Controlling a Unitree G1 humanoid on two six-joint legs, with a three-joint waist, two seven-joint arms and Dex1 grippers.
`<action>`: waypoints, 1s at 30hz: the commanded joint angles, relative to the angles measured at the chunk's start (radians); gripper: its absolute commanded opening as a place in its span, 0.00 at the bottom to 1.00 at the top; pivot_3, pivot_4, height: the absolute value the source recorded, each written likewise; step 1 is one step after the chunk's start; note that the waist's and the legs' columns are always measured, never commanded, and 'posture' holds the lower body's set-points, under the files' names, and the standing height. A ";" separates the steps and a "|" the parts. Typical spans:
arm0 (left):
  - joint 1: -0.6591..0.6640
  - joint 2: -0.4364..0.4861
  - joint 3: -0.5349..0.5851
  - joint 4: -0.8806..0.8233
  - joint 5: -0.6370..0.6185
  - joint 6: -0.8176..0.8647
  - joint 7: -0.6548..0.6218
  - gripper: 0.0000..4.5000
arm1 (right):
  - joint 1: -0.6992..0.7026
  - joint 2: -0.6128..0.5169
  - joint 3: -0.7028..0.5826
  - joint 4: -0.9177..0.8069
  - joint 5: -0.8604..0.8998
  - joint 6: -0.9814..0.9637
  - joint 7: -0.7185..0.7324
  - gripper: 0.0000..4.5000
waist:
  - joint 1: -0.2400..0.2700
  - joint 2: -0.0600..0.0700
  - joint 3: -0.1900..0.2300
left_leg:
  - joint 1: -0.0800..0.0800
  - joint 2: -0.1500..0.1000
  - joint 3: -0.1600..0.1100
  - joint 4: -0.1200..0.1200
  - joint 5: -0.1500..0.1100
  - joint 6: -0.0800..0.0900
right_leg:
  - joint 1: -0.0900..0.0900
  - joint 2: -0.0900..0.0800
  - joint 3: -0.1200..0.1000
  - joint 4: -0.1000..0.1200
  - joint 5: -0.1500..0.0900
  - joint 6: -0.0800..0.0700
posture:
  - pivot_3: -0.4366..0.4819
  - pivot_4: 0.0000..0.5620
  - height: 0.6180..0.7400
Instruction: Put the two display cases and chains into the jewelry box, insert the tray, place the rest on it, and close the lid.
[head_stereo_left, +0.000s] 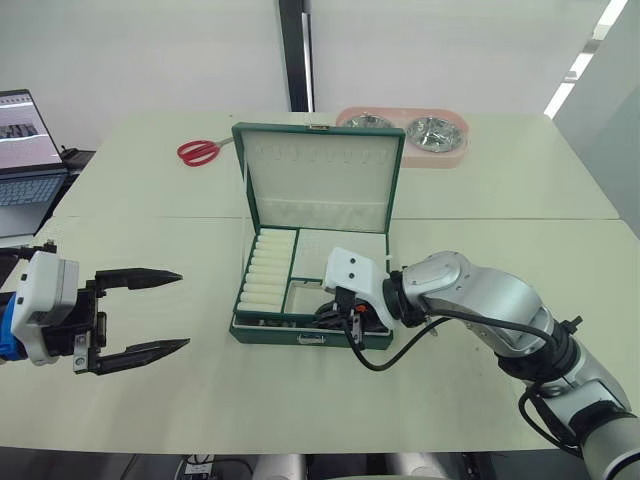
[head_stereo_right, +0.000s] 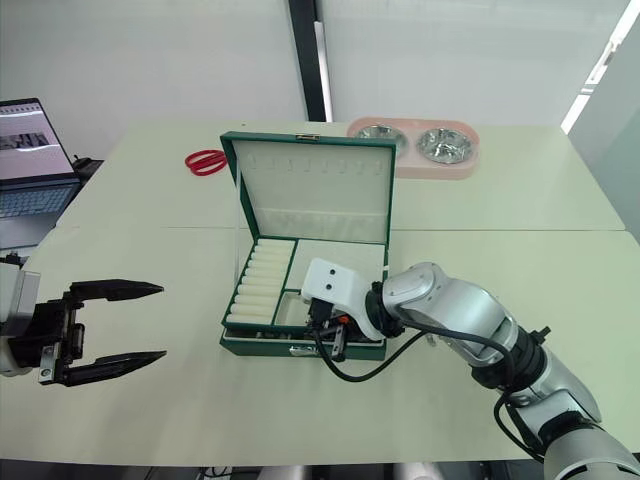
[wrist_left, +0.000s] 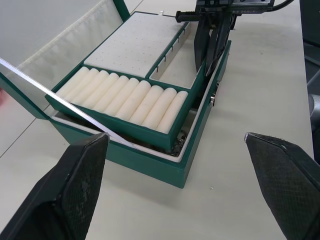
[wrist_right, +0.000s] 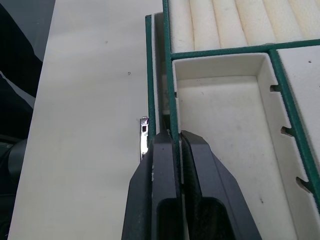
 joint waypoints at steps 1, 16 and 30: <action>0.005 0.010 0.009 -0.018 -0.002 -0.009 -0.005 1.00 | 0.000 -0.001 0.026 -0.008 0.011 -0.008 0.022 0.00 | 0.000 0.000 0.000 | 0.000 0.000 0.000 0.000 0.000 0.000 | 0.000 0.000 0.000 0.000 0.000 0.000 | 0.48 0.27 1.00; -0.007 0.005 -0.017 -0.017 0.001 -0.014 0.008 1.00 | -0.014 0.019 0.014 0.030 0.014 -0.014 0.023 0.00 | 0.000 0.000 0.000 | 0.000 0.000 0.000 0.000 0.000 0.000 | 0.000 0.000 0.000 0.000 0.000 0.000 | 0.48 0.27 1.00; -0.040 -0.011 -0.039 -0.023 -0.016 -0.008 0.025 1.00 | -0.075 -0.015 -0.060 0.057 0.024 -0.088 0.095 0.70 | 0.000 0.000 0.000 | 0.000 0.000 0.000 0.000 0.000 0.000 | 0.000 0.000 0.000 0.000 0.000 0.000 | 0.48 0.27 1.00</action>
